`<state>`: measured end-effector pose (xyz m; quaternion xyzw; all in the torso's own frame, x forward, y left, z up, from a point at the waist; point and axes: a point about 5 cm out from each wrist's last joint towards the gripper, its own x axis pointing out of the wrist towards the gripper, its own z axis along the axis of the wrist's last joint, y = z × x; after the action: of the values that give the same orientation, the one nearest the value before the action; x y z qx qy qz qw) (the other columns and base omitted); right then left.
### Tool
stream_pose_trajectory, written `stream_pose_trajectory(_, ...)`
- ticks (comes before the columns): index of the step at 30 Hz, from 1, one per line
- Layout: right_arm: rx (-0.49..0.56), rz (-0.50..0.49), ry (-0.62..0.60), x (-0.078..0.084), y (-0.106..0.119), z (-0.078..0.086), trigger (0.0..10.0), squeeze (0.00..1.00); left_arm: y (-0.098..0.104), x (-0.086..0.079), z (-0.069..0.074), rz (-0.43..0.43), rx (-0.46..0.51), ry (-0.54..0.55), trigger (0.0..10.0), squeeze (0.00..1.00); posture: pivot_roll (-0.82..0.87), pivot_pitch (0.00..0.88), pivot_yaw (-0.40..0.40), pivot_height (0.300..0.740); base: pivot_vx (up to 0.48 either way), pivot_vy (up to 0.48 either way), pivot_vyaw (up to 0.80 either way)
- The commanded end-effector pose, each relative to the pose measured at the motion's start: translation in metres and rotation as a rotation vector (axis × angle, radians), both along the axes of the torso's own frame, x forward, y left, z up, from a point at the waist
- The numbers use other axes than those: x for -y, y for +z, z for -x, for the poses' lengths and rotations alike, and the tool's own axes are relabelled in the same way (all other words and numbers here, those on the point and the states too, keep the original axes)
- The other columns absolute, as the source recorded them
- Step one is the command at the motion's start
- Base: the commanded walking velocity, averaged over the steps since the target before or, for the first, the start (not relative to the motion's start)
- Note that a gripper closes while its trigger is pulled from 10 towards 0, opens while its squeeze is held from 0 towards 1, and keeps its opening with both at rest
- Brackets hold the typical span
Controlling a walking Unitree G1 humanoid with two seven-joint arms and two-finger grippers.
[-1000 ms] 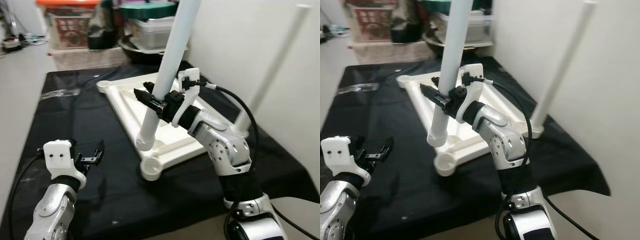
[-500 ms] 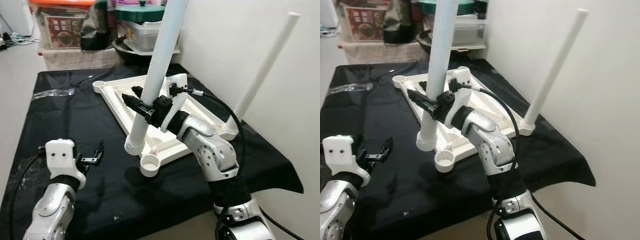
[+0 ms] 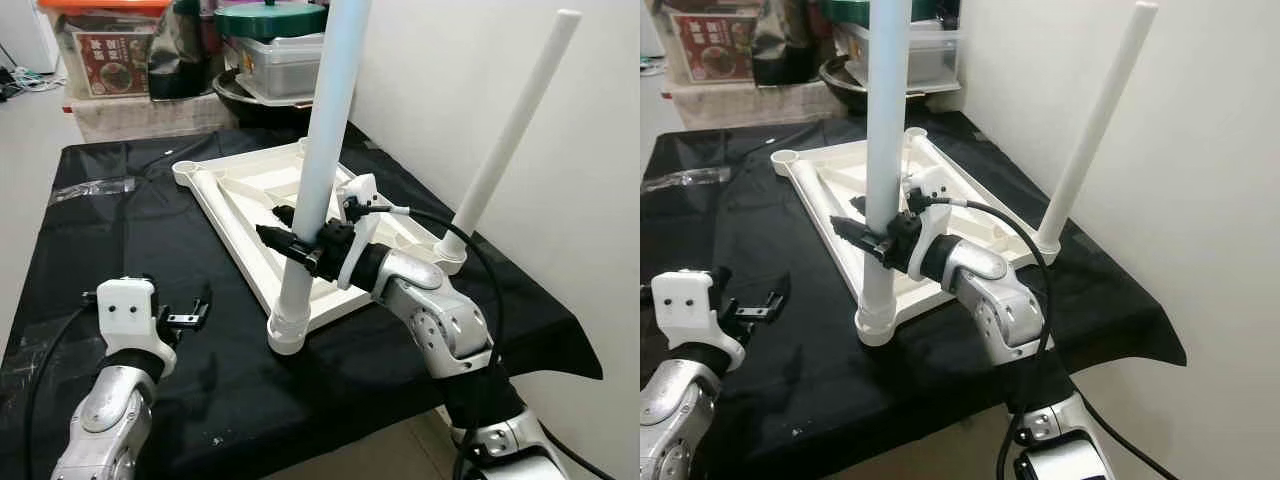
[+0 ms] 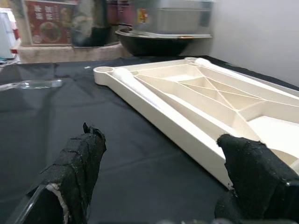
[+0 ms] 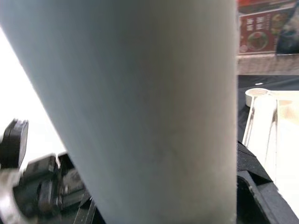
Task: Building children table
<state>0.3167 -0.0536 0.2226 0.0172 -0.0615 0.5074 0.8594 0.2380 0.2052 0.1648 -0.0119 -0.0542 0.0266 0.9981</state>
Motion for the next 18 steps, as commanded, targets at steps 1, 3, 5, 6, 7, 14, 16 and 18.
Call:
stream_pose_trajectory(1,0.025,0.023,0.024,-0.002,-0.005,0.003,10.0,0.00,0.000,-0.005,0.001,-0.009,0.004,0.006,10.0,0.00,0.12,0.000,-0.100,0.740,0.000,0.000,0.00)
stream_pose_trajectory(3,0.037,0.034,0.035,-0.003,-0.006,0.004,10.0,0.00,0.001,-0.005,0.001,-0.011,0.005,0.007,10.0,0.00,0.12,0.000,-0.100,0.740,0.000,0.000,0.00)
stream_pose_trajectory(5,0.062,0.049,0.041,-0.005,-0.008,0.005,10.0,0.00,0.001,-0.004,0.002,-0.010,0.006,0.008,10.0,0.00,0.12,0.000,-0.099,0.740,0.000,0.000,0.00)
stream_pose_trajectory(6,0.091,0.067,0.044,-0.007,-0.009,0.005,10.0,0.00,0.001,-0.004,0.002,-0.007,0.009,0.007,10.0,0.00,0.13,0.000,-0.099,0.740,0.000,0.000,0.00)
stream_pose_trajectory(7,0.145,0.093,0.048,-0.011,-0.009,0.006,10.0,0.00,0.001,-0.002,0.002,-0.004,0.010,0.004,10.0,0.00,0.13,0.000,-0.100,0.740,0.000,0.000,0.00)
stream_pose_trajectory(14,0.216,0.118,0.057,-0.016,-0.011,0.007,10.0,0.00,0.002,-0.002,0.003,0.002,0.016,0.004,10.0,0.00,0.14,0.000,-0.105,0.740,0.000,0.000,0.00)
stream_pose_trajectory(16,0.218,0.122,0.062,-0.016,-0.012,0.007,10.0,0.00,0.002,-0.002,0.003,0.003,0.016,0.004,10.0,0.00,0.14,0.000,-0.106,0.740,0.000,0.000,0.00)
stream_pose_trajectory(18,0.212,0.125,0.069,-0.016,-0.014,0.009,10.0,0.00,0.002,-0.003,0.004,0.003,0.016,0.005,10.0,0.00,0.14,0.000,-0.106,0.740,0.000,0.000,0.00)
